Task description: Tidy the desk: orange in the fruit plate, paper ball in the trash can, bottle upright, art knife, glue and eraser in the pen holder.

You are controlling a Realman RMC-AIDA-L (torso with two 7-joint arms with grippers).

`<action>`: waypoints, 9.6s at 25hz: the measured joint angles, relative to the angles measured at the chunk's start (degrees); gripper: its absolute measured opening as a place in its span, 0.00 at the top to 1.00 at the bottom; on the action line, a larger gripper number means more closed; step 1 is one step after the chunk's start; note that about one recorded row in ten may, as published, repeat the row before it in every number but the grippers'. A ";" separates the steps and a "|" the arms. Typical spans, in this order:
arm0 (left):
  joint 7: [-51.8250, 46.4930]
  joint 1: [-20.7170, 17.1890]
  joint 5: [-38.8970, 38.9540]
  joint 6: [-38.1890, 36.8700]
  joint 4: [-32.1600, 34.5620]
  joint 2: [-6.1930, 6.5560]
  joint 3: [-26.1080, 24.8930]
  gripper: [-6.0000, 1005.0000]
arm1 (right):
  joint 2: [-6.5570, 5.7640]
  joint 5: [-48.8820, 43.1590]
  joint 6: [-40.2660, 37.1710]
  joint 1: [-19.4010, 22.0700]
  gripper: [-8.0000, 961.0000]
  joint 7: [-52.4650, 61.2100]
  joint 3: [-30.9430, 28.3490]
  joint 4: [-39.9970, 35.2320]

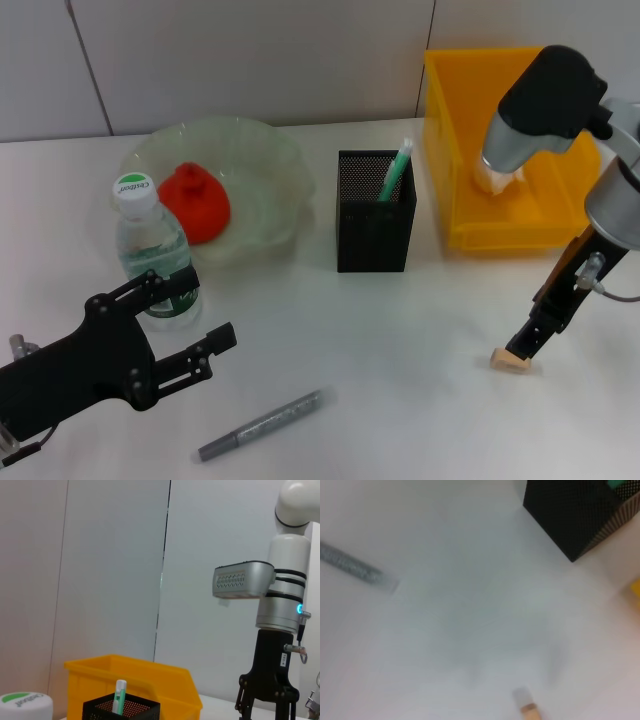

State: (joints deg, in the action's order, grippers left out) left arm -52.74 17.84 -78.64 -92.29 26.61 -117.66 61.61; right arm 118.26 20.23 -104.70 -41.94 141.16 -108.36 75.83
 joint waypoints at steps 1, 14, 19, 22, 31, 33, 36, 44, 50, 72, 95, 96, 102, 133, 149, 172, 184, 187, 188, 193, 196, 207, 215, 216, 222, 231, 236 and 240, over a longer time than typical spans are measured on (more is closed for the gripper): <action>0.00 0.00 -0.03 0.01 0.01 0.00 0.00 0.22 | 0.05 -0.03 0.54 0.20 0.21 0.39 0.85 -0.24; 0.01 0.01 -0.04 -0.26 0.29 -0.20 -0.05 0.22 | 0.45 -0.85 5.27 0.12 0.21 1.82 3.72 -3.76; 0.01 0.01 -0.03 -0.26 0.37 -0.20 -0.06 0.22 | 0.55 -0.85 6.36 0.15 0.21 2.28 5.84 -4.51; 0.01 0.03 -0.01 -0.12 0.57 -0.20 -0.01 0.22 | 0.56 -0.82 6.99 0.11 0.21 2.60 6.47 -4.96; 0.00 0.11 -0.01 -0.26 0.73 -0.20 -0.24 0.22 | 0.65 -0.47 7.92 0.05 0.21 2.63 7.67 -6.75; 0.01 0.16 -0.01 -0.20 0.73 -0.20 -0.25 0.22 | 0.66 -0.45 8.10 -0.09 0.21 2.63 7.80 -7.45; 0.01 0.32 -0.01 -0.12 0.72 -0.20 -0.27 0.22 | 0.66 -0.50 8.50 -0.13 0.24 2.65 8.41 -7.90; 0.01 0.36 -0.02 0.02 0.72 -0.08 -0.06 0.22 | 0.66 -0.87 9.62 -0.03 0.39 3.47 9.50 -8.58; 0.45 0.36 -0.02 0.10 0.67 -0.03 -0.33 0.22 | 0.66 -0.87 10.11 -0.19 0.39 3.69 9.50 -9.16; 0.71 0.36 -0.02 -0.02 0.73 -0.02 -0.38 0.22 | 0.66 -0.42 10.92 -1.07 0.62 4.82 11.06 -12.19; 0.70 0.29 -0.02 -0.20 0.72 -0.11 -0.42 0.22 | 0.66 -0.39 9.71 -0.10 0.85 5.64 9.44 -7.14; 0.71 0.27 -0.02 -0.21 0.72 -0.11 -0.43 0.22 | 0.66 -0.27 9.19 0.29 0.85 5.78 9.30 -5.09; 0.70 0.38 -0.02 -0.25 0.72 -0.11 -0.43 0.22 | 0.70 5.04 8.22 1.05 0.86 6.81 8.59 1.93; 0.21 2.15 0.08 -0.34 0.99 -0.38 -0.35 0.22 | 0.17 16.88 23.93 2.54 0.86 0.04 -3.55 7.65; 0.55 2.56 0.07 -0.34 0.99 -0.38 -0.10 0.22 | -0.26 16.23 31.97 -2.60 0.83 -1.88 -3.11 -6.94; 0.48 2.51 0.01 -0.53 0.94 -0.47 0.43 0.22 | 0.16 16.71 34.97 -2.00 0.73 -2.98 -2.47 -8.50; 0.59 1.91 -0.02 -0.53 0.89 -0.46 0.14 0.22 | 0.57 22.08 39.07 2.57 0.42 -5.21 -3.10 -3.03; 0.54 1.91 -0.02 -0.52 0.89 -0.46 0.18 0.22 | 0.59 25.79 39.95 4.19 0.29 -7.03 -3.23 -1.82; 0.50 1.91 -0.02 -0.52 0.90 -0.46 0.18 0.22 | 0.64 31.87 41.25 6.59 0.25 -9.78 -3.50 -0.83; 0.39 1.93 -0.02 -0.52 0.90 -0.46 0.02 0.23 | 0.72 49.08 41.61 11.58 0.20 -21.01 -6.97 -0.57; 0.15 1.91 -0.02 -0.52 0.90 -0.46 -0.08 0.23 | 0.74 60.98 38.89 16.21 0.20 -31.10 -8.78 -0.71; -1.35 1.78 -0.01 -0.52 0.79 -0.13 -0.11 0.23 | 0.62 68.98 17.50 19.20 0.20 -46.36 -21.95 -10.44; -2.79 1.22 -0.02 -0.67 1.96 0.14 0.13 0.23 | -0.20 65.57 6.89 23.21 0.20 -58.14 -23.76 -15.20; -2.80 1.20 -0.01 -0.68 2.06 0.17 0.21 0.23 | -0.21 63.80 6.31 24.51 0.20 -59.05 -23.79 -15.05; -3.71 0.47 -1.26 -0.46 2.54 0.97 0.54 0.23 | 0.00 58.49 5.98 26.06 0.20 -59.69 -24.68 -16.64; -8.85 -2.67 -6.40 1.45 8.88 0.66 0.19 0.23 | -0.09 56.83 6.37 25.49 0.20 -61.30 -31.94 -23.19; -19.81 -3.90 -15.23 4.62 20.24 -0.67 0.34 0.23 | 0.01 57.03 6.69 25.16 0.20 -63.68 -34.62 -26.54; -25.45 -3.86 -19.39 7.30 24.97 -0.72 0.66 0.23 | -0.50 56.81 7.32 24.47 0.20 -65.27 -34.90 -30.34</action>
State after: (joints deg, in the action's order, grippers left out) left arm -78.19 13.98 -98.03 -84.99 51.58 -118.38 62.27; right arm 117.76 77.04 -97.38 -17.46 75.89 -143.25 45.49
